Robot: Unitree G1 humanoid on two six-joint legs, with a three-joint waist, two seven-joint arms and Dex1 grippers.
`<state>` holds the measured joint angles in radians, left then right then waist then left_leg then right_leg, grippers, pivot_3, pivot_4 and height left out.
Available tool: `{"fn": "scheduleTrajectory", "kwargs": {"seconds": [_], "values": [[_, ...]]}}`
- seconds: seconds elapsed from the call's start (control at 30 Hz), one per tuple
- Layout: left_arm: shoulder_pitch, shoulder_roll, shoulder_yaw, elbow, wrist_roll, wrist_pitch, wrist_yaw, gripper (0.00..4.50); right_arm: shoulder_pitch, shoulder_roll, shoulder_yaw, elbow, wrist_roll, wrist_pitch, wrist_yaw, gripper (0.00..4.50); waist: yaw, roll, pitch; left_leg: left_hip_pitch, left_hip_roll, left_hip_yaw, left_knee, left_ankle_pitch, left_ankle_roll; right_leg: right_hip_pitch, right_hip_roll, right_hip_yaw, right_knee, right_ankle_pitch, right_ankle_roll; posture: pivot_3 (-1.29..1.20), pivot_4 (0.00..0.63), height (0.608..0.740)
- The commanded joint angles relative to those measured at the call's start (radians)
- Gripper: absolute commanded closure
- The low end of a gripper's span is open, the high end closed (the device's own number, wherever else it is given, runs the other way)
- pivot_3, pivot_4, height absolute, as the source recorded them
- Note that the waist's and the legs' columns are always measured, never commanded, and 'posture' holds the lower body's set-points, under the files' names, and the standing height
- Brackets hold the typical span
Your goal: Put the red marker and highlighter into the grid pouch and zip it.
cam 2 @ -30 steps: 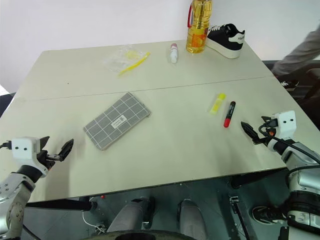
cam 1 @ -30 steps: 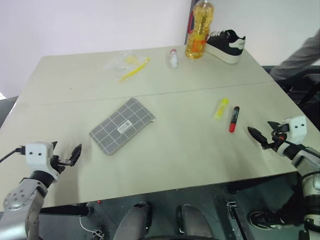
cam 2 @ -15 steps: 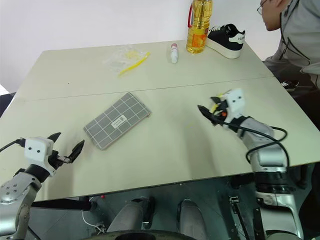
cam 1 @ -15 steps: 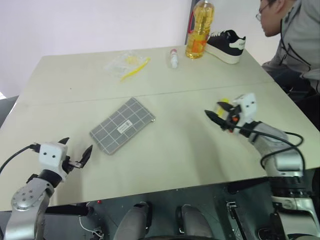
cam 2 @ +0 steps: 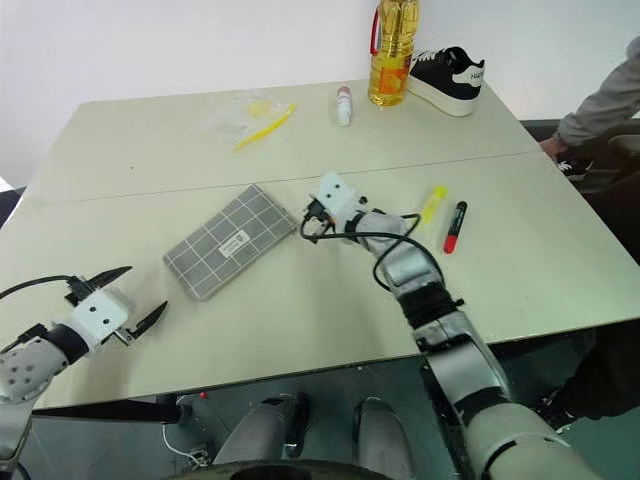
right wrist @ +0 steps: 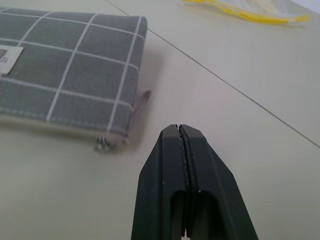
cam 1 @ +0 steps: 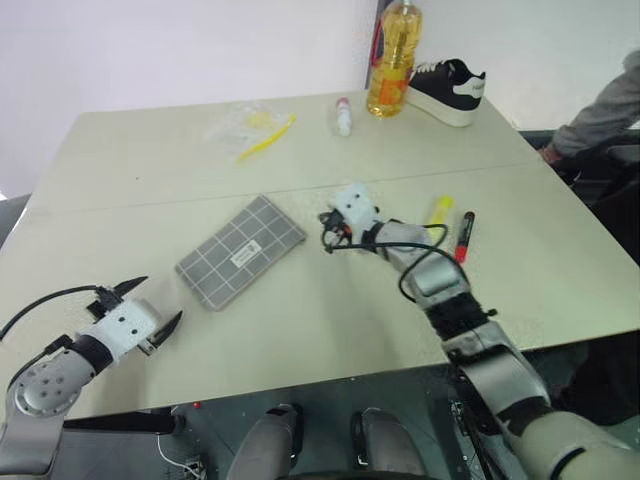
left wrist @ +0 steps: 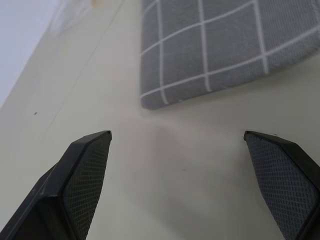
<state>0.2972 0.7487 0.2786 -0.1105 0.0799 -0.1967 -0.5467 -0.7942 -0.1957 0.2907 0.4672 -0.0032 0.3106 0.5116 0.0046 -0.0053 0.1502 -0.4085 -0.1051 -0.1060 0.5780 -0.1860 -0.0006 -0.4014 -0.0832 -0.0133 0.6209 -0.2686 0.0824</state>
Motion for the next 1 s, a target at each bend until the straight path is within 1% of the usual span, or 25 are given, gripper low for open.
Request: {"fn": "scheduleTrajectory", "kwargs": {"seconds": [0.03,0.23,0.37,0.6,0.77,1.0], "values": [[-0.011,0.035,-0.015,0.033,0.026,-0.063,-0.021,0.0,-0.095,0.052,0.007,0.137,-0.045,-0.067,-0.023,4.49,-0.002,0.0,0.0,0.0,0.0,0.0,0.0,0.0,0.0,0.0,0.0,0.0,0.001,0.0,0.0,0.0,0.15,0.74],[-0.075,0.07,-0.053,0.112,0.048,-0.12,-0.037,0.0,-0.257,0.152,-0.031,0.471,-0.069,-0.16,-0.072,4.49,-0.014,0.001,0.0,0.002,0.0,-0.001,-0.001,0.002,-0.003,-0.003,0.001,0.001,0.01,0.0,0.0,0.0,0.15,0.74],[-0.109,0.084,-0.079,0.162,0.069,-0.156,-0.039,0.0,-0.297,0.179,-0.032,0.574,-0.082,-0.214,-0.046,4.49,-0.02,0.001,0.0,0.003,0.0,-0.003,-0.001,0.003,-0.005,-0.003,0.003,0.001,0.011,0.001,-0.001,0.0,0.15,0.74],[-0.165,0.088,-0.117,0.232,0.08,-0.218,-0.047,0.0,-0.312,0.201,-0.035,0.627,-0.112,-0.264,-0.013,4.49,-0.024,0.002,0.0,0.004,0.0,-0.003,-0.002,0.004,-0.005,-0.004,0.003,0.001,0.013,0.002,0.001,0.0,0.15,0.74],[-0.214,0.074,-0.156,0.272,0.096,-0.269,-0.04,0.0,-0.293,0.206,-0.028,0.616,-0.123,-0.274,0.028,4.49,-0.021,0.002,0.0,0.004,0.0,-0.003,-0.002,0.003,-0.005,-0.003,0.003,0.001,0.013,0.002,0.001,0.0,0.15,0.74],[-0.261,0.071,-0.19,0.319,0.092,-0.331,-0.049,0.0,-0.277,0.204,-0.03,0.609,-0.139,-0.284,0.041,4.49,-0.022,0.002,0.0,0.005,-0.001,-0.003,-0.002,0.004,-0.005,-0.003,0.003,0.002,0.013,0.002,0.001,0.0,0.15,0.74]]}}
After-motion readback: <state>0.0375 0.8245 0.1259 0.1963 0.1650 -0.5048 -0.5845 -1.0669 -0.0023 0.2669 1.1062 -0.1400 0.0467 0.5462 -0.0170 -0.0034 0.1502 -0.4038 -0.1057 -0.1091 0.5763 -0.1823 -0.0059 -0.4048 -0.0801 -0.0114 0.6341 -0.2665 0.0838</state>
